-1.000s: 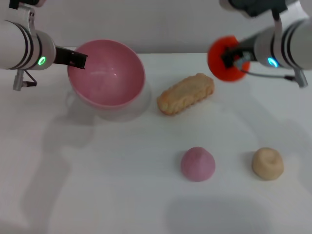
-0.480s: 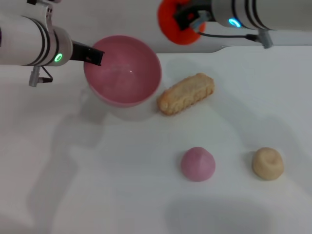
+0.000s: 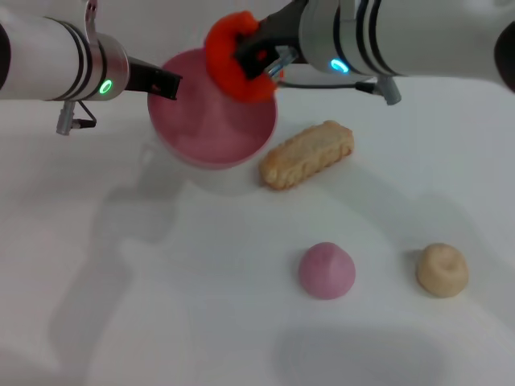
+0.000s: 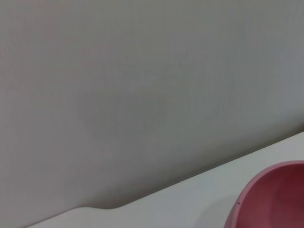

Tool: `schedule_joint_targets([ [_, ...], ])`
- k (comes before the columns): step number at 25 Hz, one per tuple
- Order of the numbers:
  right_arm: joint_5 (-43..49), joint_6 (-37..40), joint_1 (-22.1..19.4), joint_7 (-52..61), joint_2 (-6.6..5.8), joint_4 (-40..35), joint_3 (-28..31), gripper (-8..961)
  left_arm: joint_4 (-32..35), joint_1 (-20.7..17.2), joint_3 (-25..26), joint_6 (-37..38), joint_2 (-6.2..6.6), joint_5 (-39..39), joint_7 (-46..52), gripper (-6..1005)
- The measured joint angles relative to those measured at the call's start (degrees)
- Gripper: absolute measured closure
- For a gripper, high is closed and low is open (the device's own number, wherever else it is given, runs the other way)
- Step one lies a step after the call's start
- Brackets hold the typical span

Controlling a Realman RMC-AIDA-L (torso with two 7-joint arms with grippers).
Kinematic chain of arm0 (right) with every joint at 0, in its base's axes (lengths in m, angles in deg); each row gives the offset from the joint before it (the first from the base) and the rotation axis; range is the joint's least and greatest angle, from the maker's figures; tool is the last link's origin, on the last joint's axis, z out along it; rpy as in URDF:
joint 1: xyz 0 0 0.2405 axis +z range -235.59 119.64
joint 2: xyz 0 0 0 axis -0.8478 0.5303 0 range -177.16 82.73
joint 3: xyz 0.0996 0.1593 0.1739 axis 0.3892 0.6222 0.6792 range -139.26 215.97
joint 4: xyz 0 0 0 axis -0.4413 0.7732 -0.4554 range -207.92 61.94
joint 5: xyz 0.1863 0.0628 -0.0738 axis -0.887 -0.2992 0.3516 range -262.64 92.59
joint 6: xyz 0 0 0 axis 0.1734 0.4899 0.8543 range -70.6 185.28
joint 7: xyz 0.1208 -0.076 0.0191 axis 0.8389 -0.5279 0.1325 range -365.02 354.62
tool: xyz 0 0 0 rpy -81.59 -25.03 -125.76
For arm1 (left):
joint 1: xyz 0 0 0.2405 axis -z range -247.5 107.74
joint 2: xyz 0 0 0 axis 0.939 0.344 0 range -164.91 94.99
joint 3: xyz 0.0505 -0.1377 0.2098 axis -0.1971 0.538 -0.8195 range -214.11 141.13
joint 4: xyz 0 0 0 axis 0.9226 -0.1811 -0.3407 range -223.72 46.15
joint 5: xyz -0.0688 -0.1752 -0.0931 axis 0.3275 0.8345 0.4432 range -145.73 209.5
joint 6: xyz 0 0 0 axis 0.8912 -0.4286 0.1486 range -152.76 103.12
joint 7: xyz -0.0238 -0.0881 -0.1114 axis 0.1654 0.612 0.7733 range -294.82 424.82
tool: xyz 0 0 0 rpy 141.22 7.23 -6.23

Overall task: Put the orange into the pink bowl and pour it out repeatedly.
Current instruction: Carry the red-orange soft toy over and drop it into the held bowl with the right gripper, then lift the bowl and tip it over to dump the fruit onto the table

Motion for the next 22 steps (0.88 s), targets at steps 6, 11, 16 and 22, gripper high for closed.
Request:
schedule_joint_targets([
  [6, 0.6, 0.9, -0.3, 0.0, 0.03, 0.2, -1.2, 741, 0.0, 0.0, 0.3, 0.4, 0.15, 0.0, 0.0, 949],
  [11, 0.6, 1.0, -0.4, 0.0, 0.03, 0.6, -0.8, 693, -0.2, 0.0, 0.5, 0.6, 0.18, 0.0, 0.0, 949],
  [16, 1.6, 1.6, -0.7, 1.0, 0.04, 1.6, -0.4, 451, -0.4, 0.0, 0.5, 1.3, 0.20, 0.0, -0.2, 949],
  [22, 6.4, -0.4, -4.9, 4.8, -0.09, 4.0, 7.4, 226, -0.5, -0.4, 0.0, 2.1, 0.34, -0.6, -1.9, 950],
])
